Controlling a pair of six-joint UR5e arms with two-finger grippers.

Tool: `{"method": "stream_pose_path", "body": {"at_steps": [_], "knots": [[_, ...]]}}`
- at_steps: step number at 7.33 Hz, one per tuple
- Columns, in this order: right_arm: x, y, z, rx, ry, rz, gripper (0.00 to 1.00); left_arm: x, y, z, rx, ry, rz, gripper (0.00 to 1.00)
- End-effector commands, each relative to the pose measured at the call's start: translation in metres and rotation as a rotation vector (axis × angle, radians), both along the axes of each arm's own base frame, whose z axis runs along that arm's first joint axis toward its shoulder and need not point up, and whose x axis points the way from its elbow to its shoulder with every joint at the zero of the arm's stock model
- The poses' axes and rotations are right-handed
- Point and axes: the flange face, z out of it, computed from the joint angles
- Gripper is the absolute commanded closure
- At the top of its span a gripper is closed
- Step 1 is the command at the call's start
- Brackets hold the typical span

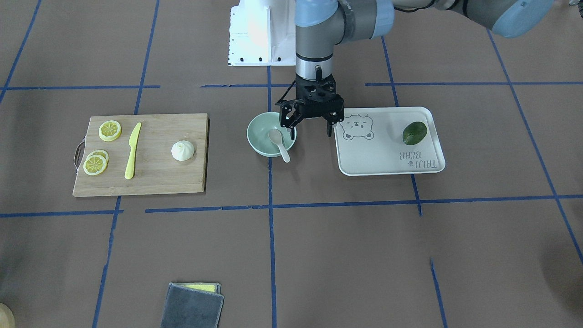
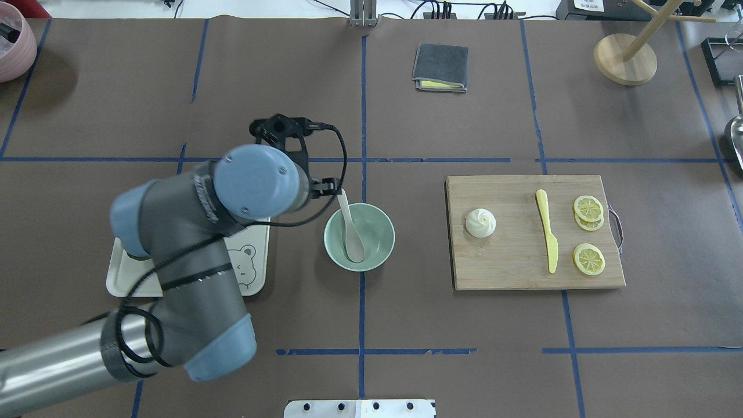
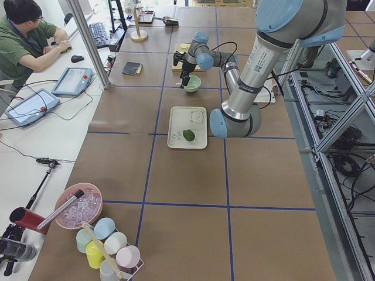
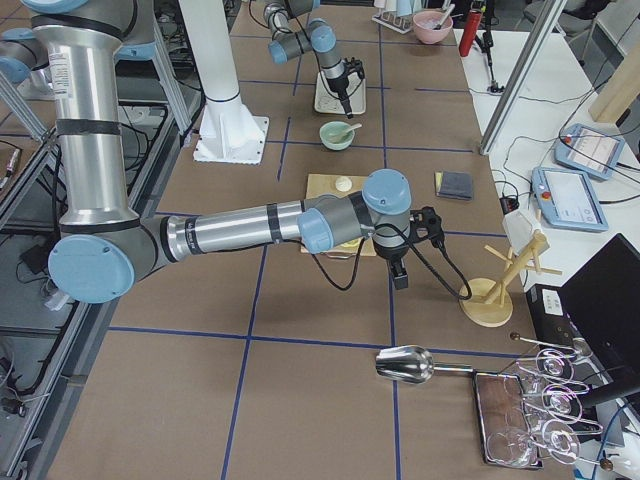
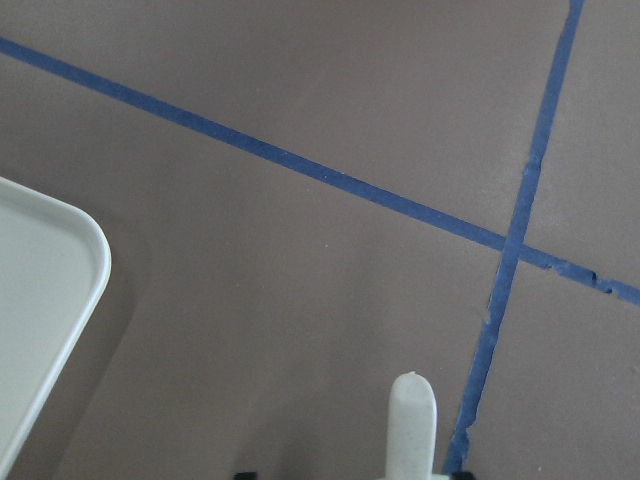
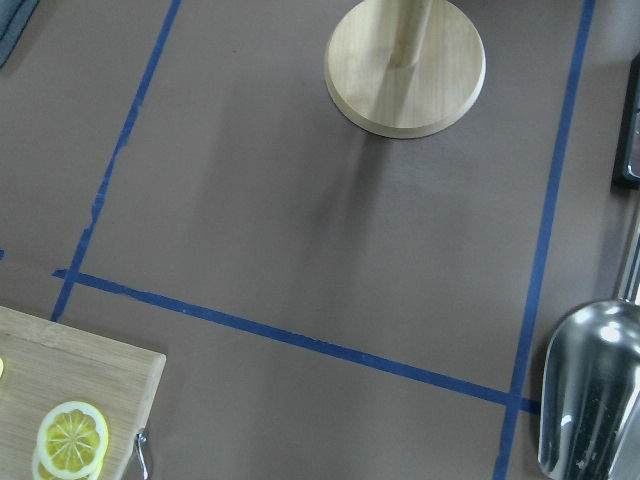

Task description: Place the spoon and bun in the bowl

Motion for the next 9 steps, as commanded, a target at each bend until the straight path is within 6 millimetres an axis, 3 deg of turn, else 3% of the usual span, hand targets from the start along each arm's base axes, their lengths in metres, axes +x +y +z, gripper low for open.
{"method": "stream_pose_path", "body": {"at_steps": [1, 2, 3, 5, 6, 7, 8, 9], "knots": [[-0.026, -0.013, -0.039, 0.051, -0.017, -0.023, 0.00, -0.116, -0.078, 0.027, 0.190, -0.118, 0.225, 0.00], [-0.053, -0.013, -0.070, 0.066, -0.042, -0.041, 0.00, -0.195, -0.119, 0.052, 0.195, -0.124, 0.275, 0.00], [-0.080, -0.014, -0.103, 0.040, -0.076, -0.021, 0.00, -0.281, -0.145, 0.098, 0.155, -0.094, 0.317, 0.00], [-0.133, -0.017, -0.158, 0.022, -0.119, -0.022, 0.00, -0.396, -0.149, 0.198, 0.132, -0.178, 0.366, 0.00], [-0.166, -0.018, -0.177, 0.007, -0.119, -0.014, 0.00, -0.451, -0.133, 0.259, 0.048, -0.156, 0.349, 0.00], [-0.194, -0.016, -0.202, -0.006, -0.125, 0.004, 0.00, -0.494, -0.113, 0.324, -0.050, -0.026, 0.350, 0.00], [-0.218, -0.003, -0.226, -0.028, -0.119, -0.002, 0.00, -0.521, -0.087, 0.382, -0.031, 0.011, 0.422, 0.00], [-0.241, 0.022, -0.243, -0.039, -0.075, -0.021, 0.00, -0.551, -0.058, 0.415, 0.010, -0.004, 0.461, 0.00]]}}
